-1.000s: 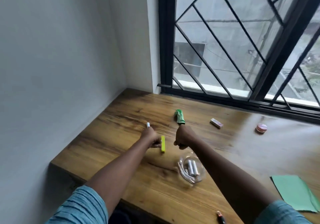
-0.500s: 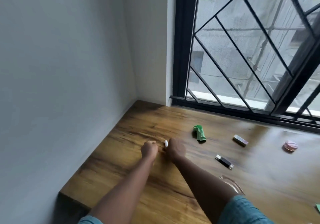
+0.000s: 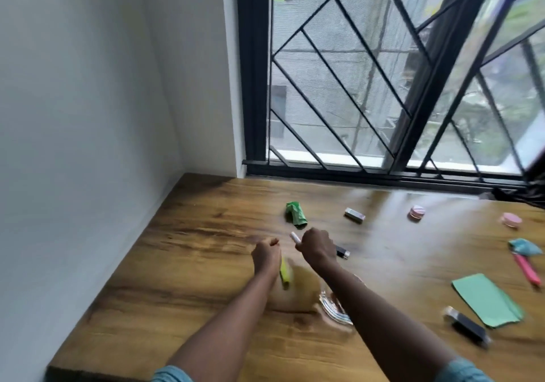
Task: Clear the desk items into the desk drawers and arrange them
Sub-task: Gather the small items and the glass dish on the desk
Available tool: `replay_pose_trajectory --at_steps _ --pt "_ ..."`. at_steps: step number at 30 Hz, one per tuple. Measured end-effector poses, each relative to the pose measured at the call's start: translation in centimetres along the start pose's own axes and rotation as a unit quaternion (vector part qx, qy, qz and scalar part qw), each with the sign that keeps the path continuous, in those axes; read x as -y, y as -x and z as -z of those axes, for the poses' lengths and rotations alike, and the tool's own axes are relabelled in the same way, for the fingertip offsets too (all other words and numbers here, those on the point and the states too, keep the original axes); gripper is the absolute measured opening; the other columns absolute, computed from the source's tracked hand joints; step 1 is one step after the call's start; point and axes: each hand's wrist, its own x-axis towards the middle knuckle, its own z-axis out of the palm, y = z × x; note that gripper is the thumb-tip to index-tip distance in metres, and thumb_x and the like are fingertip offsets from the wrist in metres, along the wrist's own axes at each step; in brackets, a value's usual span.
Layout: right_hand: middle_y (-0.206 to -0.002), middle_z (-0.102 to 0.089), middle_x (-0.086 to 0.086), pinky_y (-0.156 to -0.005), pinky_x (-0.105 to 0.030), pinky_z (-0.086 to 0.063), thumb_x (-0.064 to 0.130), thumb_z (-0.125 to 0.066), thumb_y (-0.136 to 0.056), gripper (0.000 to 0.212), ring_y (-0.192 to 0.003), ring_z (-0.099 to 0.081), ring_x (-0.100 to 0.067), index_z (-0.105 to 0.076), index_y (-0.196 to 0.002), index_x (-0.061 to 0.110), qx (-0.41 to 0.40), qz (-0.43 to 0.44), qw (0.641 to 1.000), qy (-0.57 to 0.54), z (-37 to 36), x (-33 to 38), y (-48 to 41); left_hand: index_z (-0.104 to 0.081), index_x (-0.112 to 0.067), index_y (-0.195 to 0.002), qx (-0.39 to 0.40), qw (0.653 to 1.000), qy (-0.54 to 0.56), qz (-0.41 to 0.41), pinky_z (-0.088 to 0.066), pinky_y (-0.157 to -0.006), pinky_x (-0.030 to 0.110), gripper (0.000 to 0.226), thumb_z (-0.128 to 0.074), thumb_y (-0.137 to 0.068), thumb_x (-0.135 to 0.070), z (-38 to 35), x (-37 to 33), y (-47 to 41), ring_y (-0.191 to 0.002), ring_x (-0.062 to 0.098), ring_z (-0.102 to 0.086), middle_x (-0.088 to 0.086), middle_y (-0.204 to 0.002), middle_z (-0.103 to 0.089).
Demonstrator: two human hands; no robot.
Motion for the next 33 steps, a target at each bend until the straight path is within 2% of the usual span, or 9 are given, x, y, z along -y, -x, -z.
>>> replay_pose_trajectory --at_steps 4,7,10,16,23,28,33 --pt "-0.109 -0.067 -0.016 -0.068 -0.029 -0.043 0.029 -0.068 -0.08 0.031 -0.098 -0.065 -0.033 -0.069 -0.105 0.009 -0.03 -0.056 0.998 -0.013 2.2 -4.7 1.8 -0.068 -0.007 -0.116 0.015 0.999 -0.013 -0.039 -0.048 -0.096 0.029 0.032 -0.05 -0.09 -0.005 -2.6 -1.3 3.1 -0.114 0.024 -0.061 0.009 -0.12 -0.068" --pt "-0.114 -0.064 -0.016 -0.078 -0.031 -0.048 0.043 -0.061 -0.085 0.041 -0.104 -0.063 -0.034 -0.065 -0.109 0.009 -0.041 -0.084 0.996 -0.007 2.7 -7.5 3.4 -0.07 -0.012 -0.114 0.026 0.997 -0.037 -0.06 -0.047 -0.094 0.026 0.032 -0.051 -0.089 -0.007 -4.0 -1.7 4.8 -0.113 0.022 -0.062 0.007 -0.119 -0.069" --pt "-0.117 -0.062 -0.016 -0.082 -0.033 -0.048 0.042 -0.058 -0.087 0.042 -0.107 -0.061 -0.035 -0.062 -0.109 0.007 -0.046 -0.096 0.994 0.009 2.7 -9.0 4.7 -0.071 -0.012 -0.111 0.036 0.996 -0.036 -0.067 -0.046 -0.091 0.023 0.033 -0.049 -0.088 -0.004 -5.1 -1.9 6.1 -0.111 0.021 -0.063 0.006 -0.117 -0.07" --pt "-0.118 -0.061 -0.017 -0.084 -0.034 -0.049 0.024 -0.054 -0.086 0.031 -0.108 -0.059 -0.036 -0.062 -0.109 0.005 -0.031 -0.077 0.995 0.052 2.7 -10.0 6.7 -0.071 -0.011 -0.111 0.027 0.997 -0.034 -0.06 -0.046 -0.089 0.021 0.033 -0.048 -0.088 -0.002 -5.5 -1.0 8.6 -0.111 0.02 -0.063 0.006 -0.117 -0.07" --pt "-0.122 -0.06 -0.016 -0.088 -0.034 -0.047 0.013 -0.046 -0.087 0.032 -0.114 -0.058 -0.034 -0.06 -0.115 0.007 -0.032 -0.041 0.997 0.055 1.8 -9.5 8.2 -0.072 -0.012 -0.11 -0.016 0.998 -0.044 -0.05 -0.045 -0.091 0.019 0.034 -0.048 -0.088 -0.002 -3.1 1.1 11.6 -0.112 0.018 -0.063 0.003 -0.116 -0.07" --pt "-0.122 -0.06 -0.016 -0.088 -0.034 -0.048 0.013 -0.047 -0.089 0.029 -0.114 -0.058 -0.033 -0.061 -0.114 0.008 -0.028 -0.038 0.998 0.039 1.2 -9.7 9.0 -0.072 -0.01 -0.11 -0.057 0.997 -0.044 -0.029 -0.046 -0.092 0.025 0.032 -0.049 -0.088 -0.003 0.1 3.5 13.1 -0.11 0.023 -0.063 0.008 -0.115 -0.07" --pt "-0.121 -0.059 -0.018 -0.087 -0.036 -0.047 0.028 -0.05 -0.093 0.031 -0.112 -0.058 -0.036 -0.059 -0.114 0.008 -0.03 -0.029 0.999 0.019 0.9 -9.9 9.9 -0.071 -0.011 -0.11 -0.093 0.995 -0.035 -0.002 -0.048 -0.091 0.027 0.03 -0.049 -0.092 -0.005 2.5 6.1 14.8 -0.107 0.023 -0.063 0.008 -0.113 -0.07"
